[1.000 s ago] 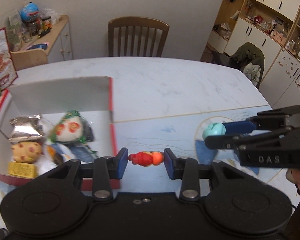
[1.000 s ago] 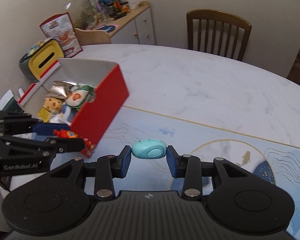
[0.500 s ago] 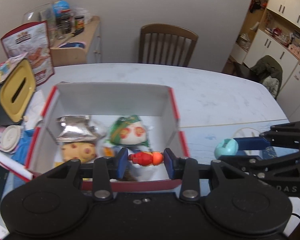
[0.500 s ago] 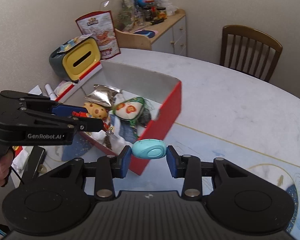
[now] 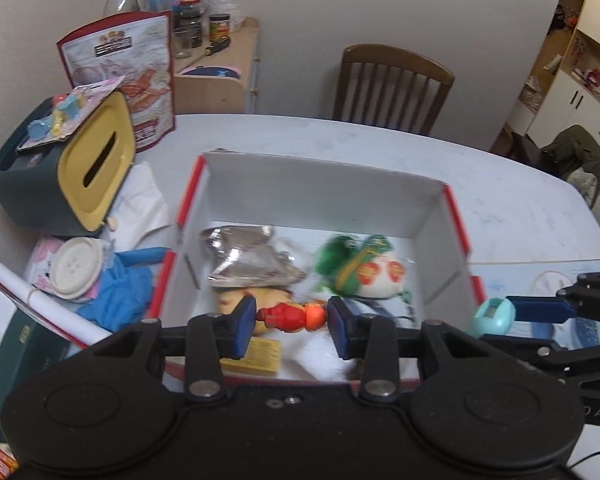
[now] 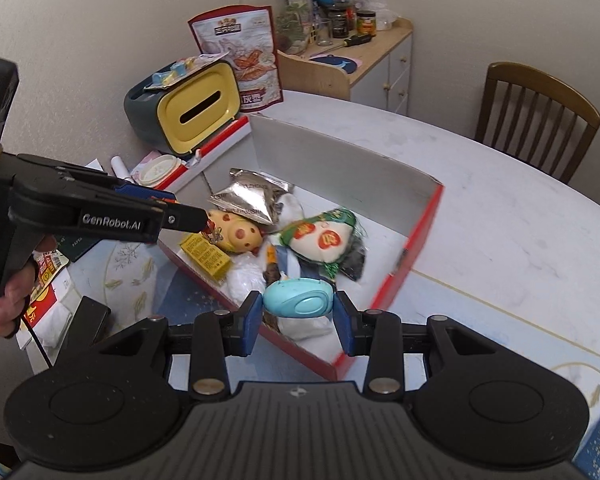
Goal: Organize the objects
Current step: 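Carry the red dragon and teal egg into the red box and release both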
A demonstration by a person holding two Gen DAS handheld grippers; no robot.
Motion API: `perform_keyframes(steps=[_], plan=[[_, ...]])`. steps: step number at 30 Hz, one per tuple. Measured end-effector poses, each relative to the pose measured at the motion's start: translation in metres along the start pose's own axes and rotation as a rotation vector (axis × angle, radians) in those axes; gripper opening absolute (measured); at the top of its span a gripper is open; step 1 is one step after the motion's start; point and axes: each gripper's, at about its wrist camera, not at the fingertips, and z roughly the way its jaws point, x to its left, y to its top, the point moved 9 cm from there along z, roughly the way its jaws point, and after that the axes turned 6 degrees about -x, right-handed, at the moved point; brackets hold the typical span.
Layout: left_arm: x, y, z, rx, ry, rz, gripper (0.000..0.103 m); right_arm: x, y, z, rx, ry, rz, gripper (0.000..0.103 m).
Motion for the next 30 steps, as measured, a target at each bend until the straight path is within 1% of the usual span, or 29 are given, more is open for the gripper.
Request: perform_keyframes(steps=[5, 8, 12, 16, 21, 26, 30], plan=[[0.015, 0.001, 0.021, 0.024, 0.012, 0.007, 0.037, 0.004, 0.006, 0.025, 0.007, -0.016, 0.004, 0.038], [0.018, -0.001, 0.034, 0.041, 0.024, 0.030, 0.037, 0.007, 0.008, 0.041, 0.016, -0.024, -0.005, 0.038], [0.021, -0.006, 0.053, 0.075, 0.027, 0.044, 0.037, 0.003, 0.006, 0.066, 0.047, -0.065, -0.006, 0.038], [0.018, -0.014, 0.067, 0.111, 0.022, 0.071, 0.037, -0.009, 0.001, 0.086, 0.078, -0.103, 0.020, 0.038], [0.009, -0.025, 0.076, 0.142, 0.017, 0.121, 0.037, -0.013, -0.002, 0.102, 0.098, -0.114, 0.019, 0.038], [0.005, -0.033, 0.083, 0.171, 0.013, 0.131, 0.037, -0.016, -0.006, 0.111, 0.118, -0.119, 0.035, 0.038], [0.006, -0.039, 0.087, 0.195, 0.006, 0.127, 0.037, -0.015, -0.008, 0.114, 0.118, -0.126, 0.018, 0.038]])
